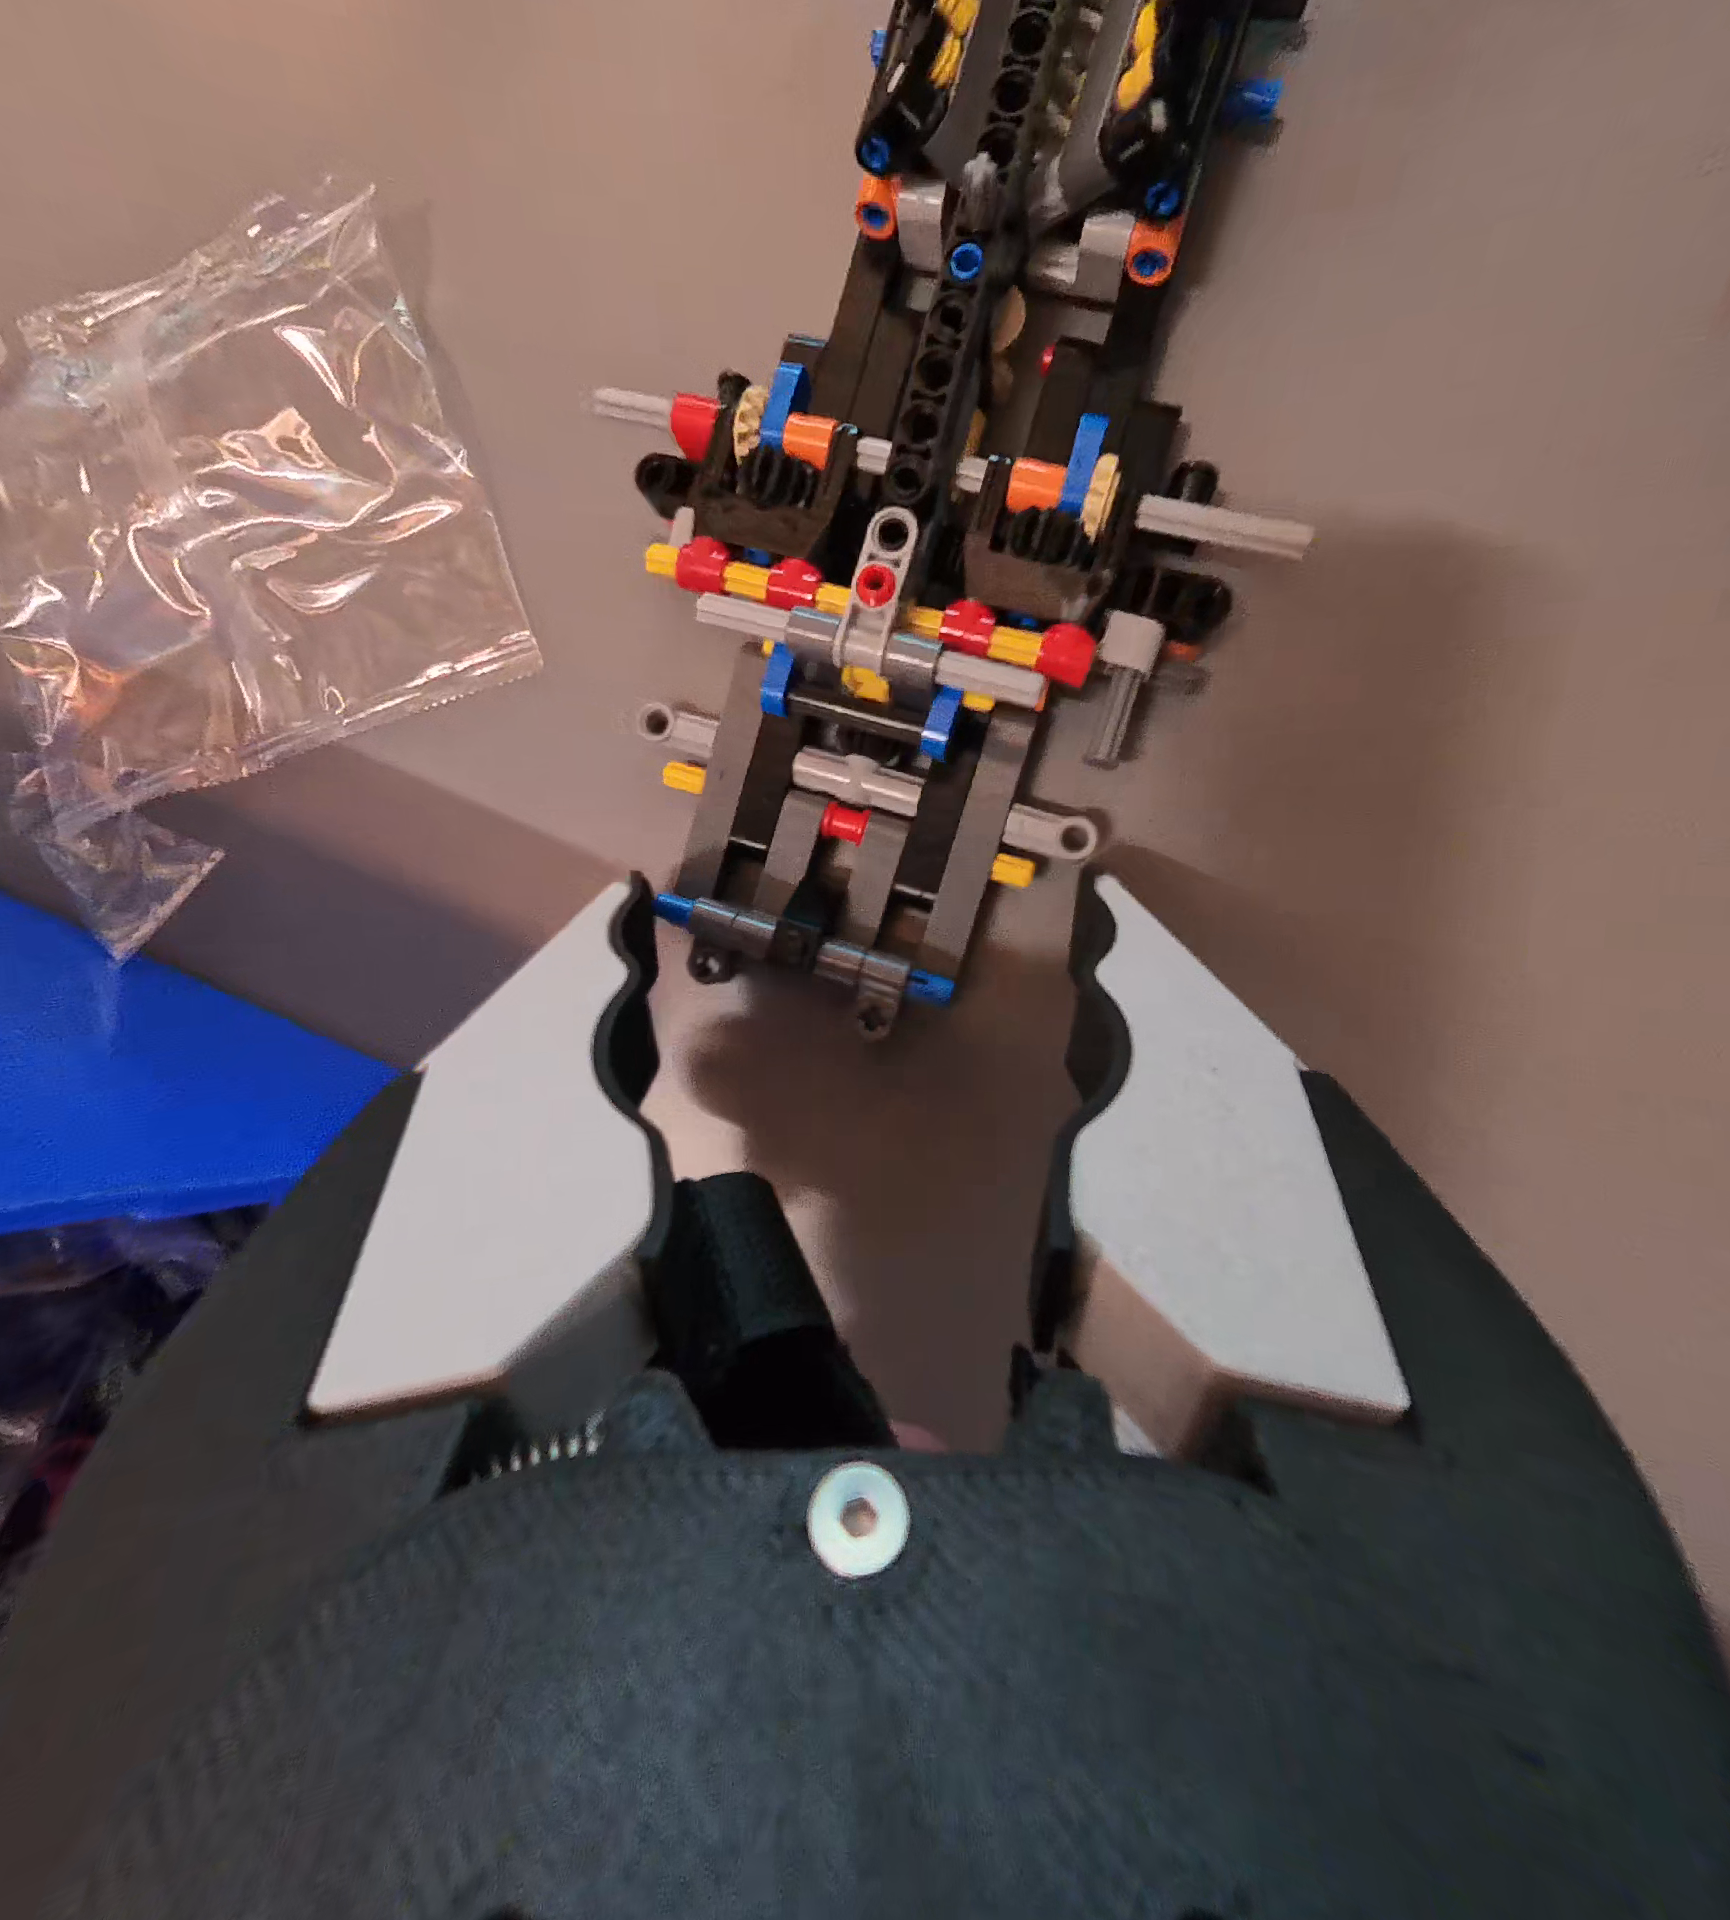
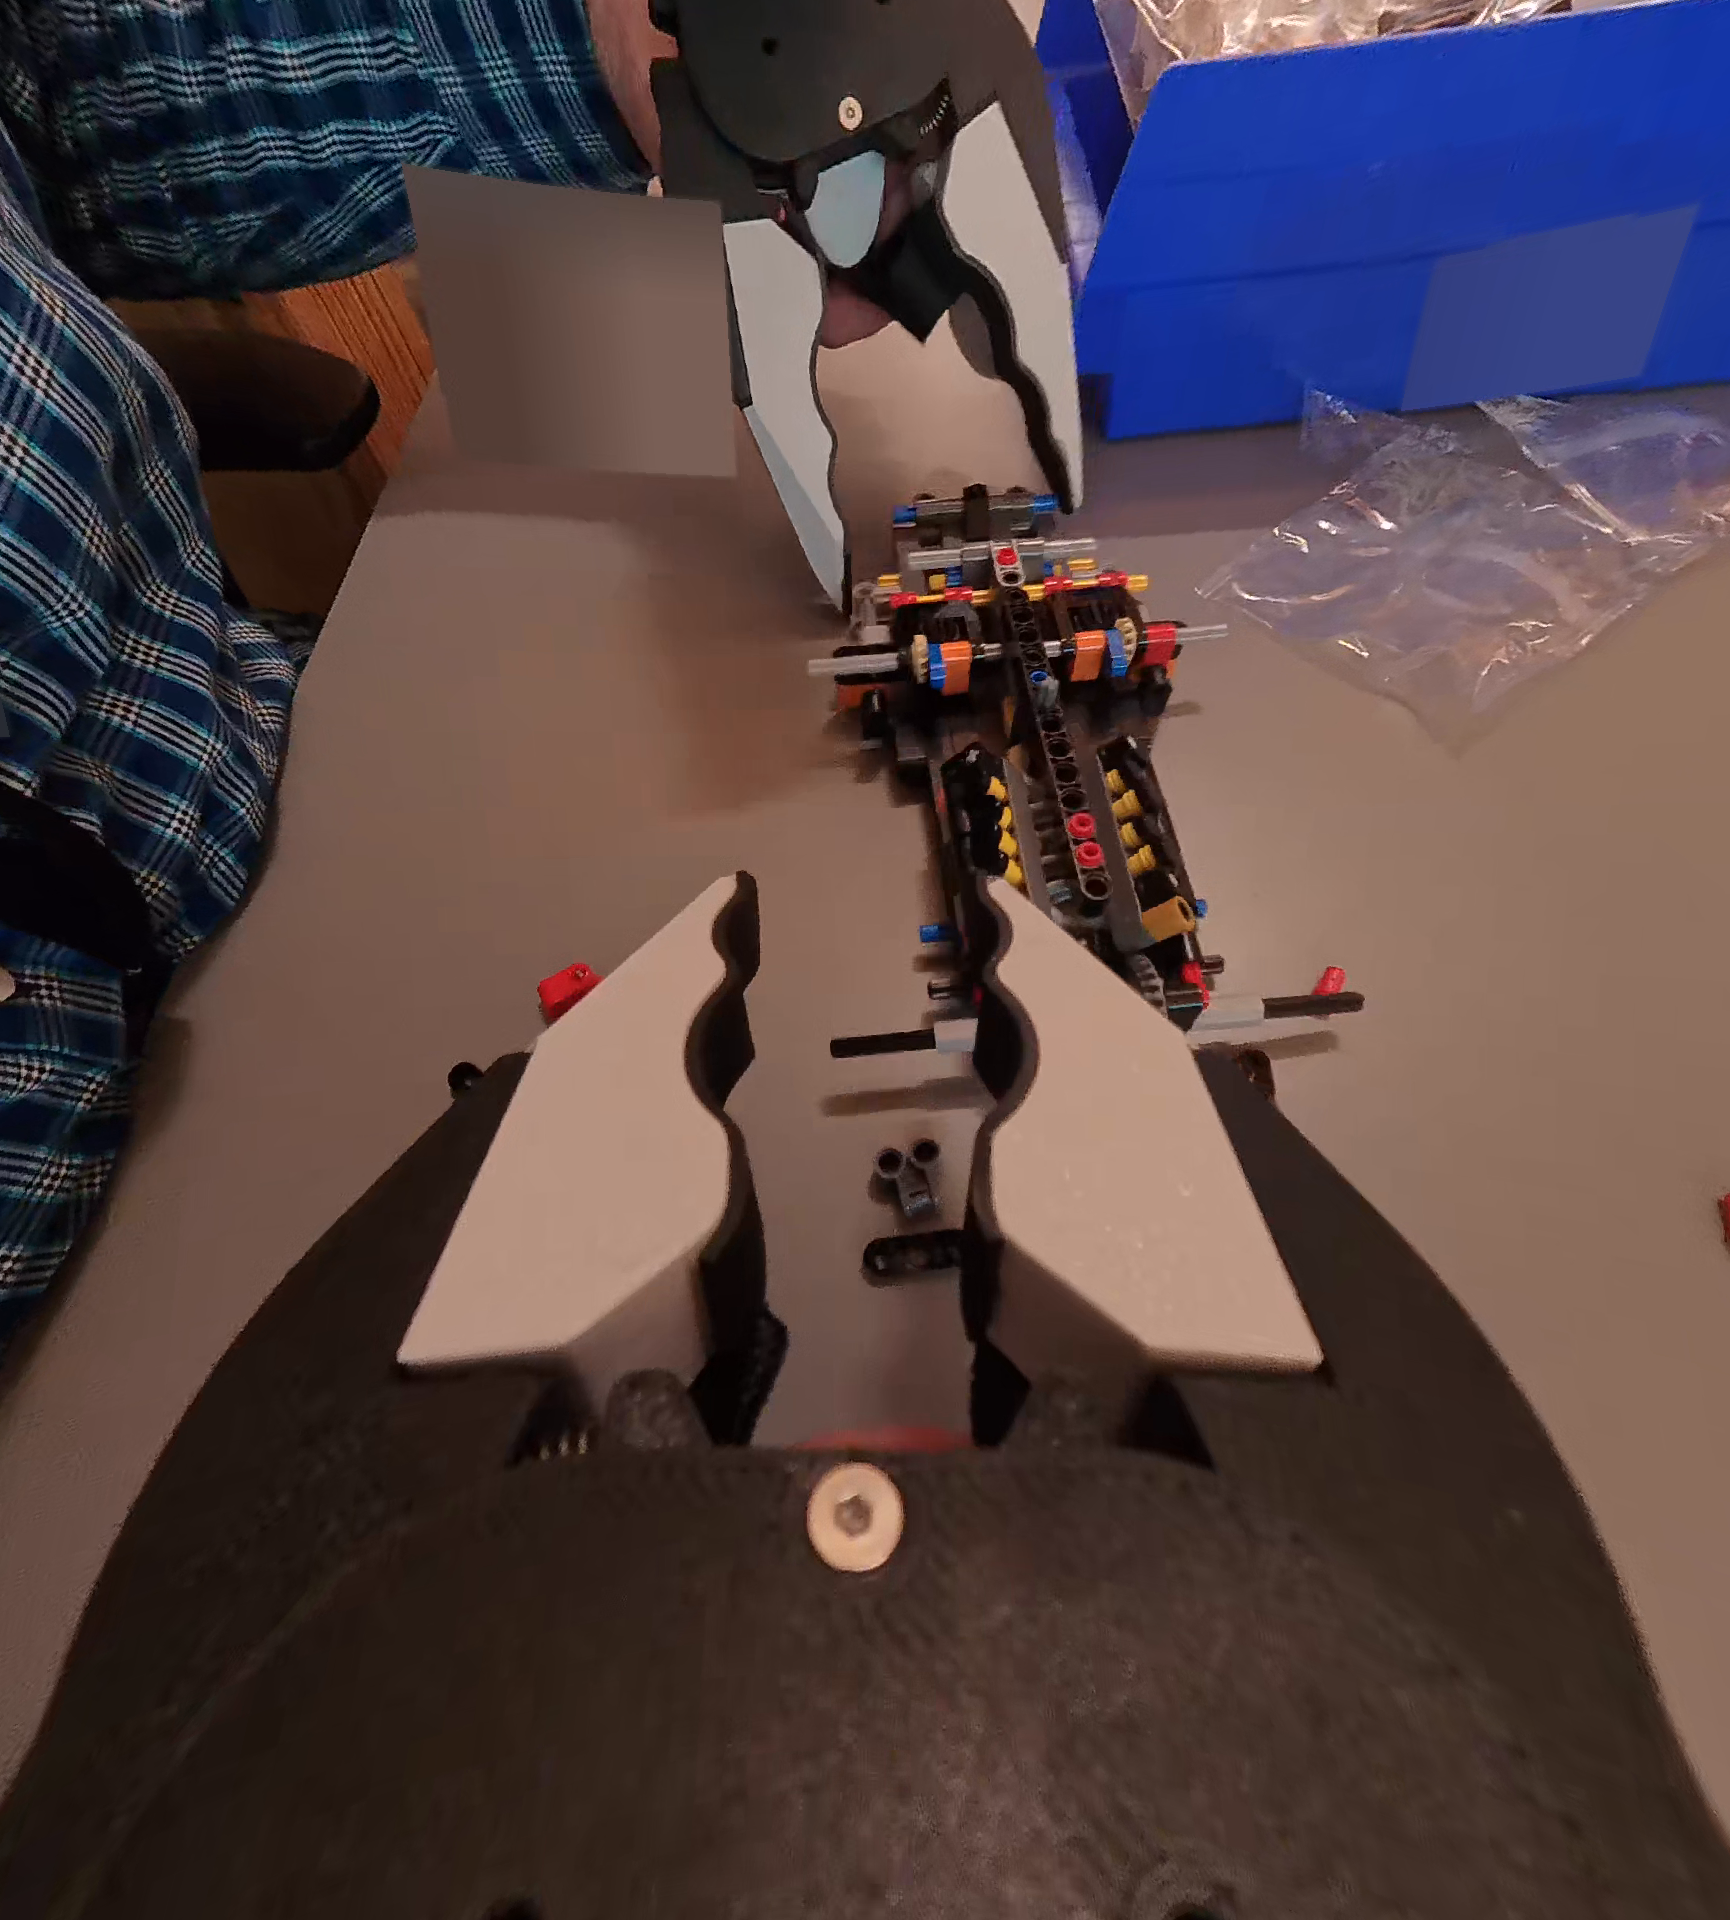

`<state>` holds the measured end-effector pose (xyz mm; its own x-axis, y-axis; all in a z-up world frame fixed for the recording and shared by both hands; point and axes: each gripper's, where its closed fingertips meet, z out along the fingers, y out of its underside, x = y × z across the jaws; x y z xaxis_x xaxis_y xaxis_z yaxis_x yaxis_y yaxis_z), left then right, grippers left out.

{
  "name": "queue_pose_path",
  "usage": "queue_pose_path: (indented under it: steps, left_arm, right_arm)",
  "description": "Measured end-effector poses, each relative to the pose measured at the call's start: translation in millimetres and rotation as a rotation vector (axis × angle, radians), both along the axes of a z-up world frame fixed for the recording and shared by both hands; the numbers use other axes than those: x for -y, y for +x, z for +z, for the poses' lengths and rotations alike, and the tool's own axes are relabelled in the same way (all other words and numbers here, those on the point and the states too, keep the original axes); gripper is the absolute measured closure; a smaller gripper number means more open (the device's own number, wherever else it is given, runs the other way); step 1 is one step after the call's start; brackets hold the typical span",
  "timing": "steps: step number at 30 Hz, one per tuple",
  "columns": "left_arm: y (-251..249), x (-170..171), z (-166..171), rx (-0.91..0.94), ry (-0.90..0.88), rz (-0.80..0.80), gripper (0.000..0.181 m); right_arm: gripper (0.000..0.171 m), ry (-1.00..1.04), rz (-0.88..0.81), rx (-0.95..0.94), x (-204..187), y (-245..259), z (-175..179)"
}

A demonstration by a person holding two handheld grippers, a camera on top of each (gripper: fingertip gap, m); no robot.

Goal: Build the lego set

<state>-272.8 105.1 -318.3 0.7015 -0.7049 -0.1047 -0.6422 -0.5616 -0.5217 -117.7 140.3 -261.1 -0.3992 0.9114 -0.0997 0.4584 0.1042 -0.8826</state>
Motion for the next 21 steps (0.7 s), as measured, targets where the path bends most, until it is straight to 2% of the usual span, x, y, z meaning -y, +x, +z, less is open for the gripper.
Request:
queue_pose_path:
  steps: [13,16,19,21]
  left_arm:
    - [7.4,18.3,2.5,-0.041,0.044,0.062,0.114]
    - [12.3,26.2,2.6,-0.041,0.046,0.067,0.113]
    - [17.3,31.3,2.6,-0.02,0.059,0.076,0.111]
    - [19.3,34.6,3.2,-0.016,0.068,0.08,0.111]
  right_arm:
    - [0.133,0.036,-0.022,-0.007,-9.1,5.0,6.6]
    - [0.134,0.086,-0.062,-0.002,-24.5,13.0,10.5]
    - [0.14,0.104,-0.103,0.003,-42.7,30.2,17.6]
    - [0.144,0.134,-0.099,0.068,-46.9,48.1,8.0]
